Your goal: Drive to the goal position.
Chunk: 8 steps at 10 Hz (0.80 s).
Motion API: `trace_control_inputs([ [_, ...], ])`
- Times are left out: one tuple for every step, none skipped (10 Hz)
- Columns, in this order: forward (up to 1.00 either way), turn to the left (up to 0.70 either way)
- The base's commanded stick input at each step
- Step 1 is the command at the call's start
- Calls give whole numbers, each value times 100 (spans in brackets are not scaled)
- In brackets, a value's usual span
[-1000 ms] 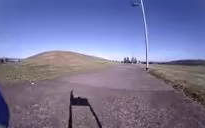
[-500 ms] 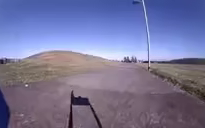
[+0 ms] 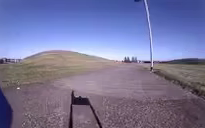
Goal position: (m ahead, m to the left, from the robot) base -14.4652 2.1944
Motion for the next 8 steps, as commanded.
trace_control_inputs([
  [70, 0],
  [70, 0],
  [70, -15],
  [70, -35],
  [70, -35],
  [70, -35],
  [70, -35],
  [70, -35],
])
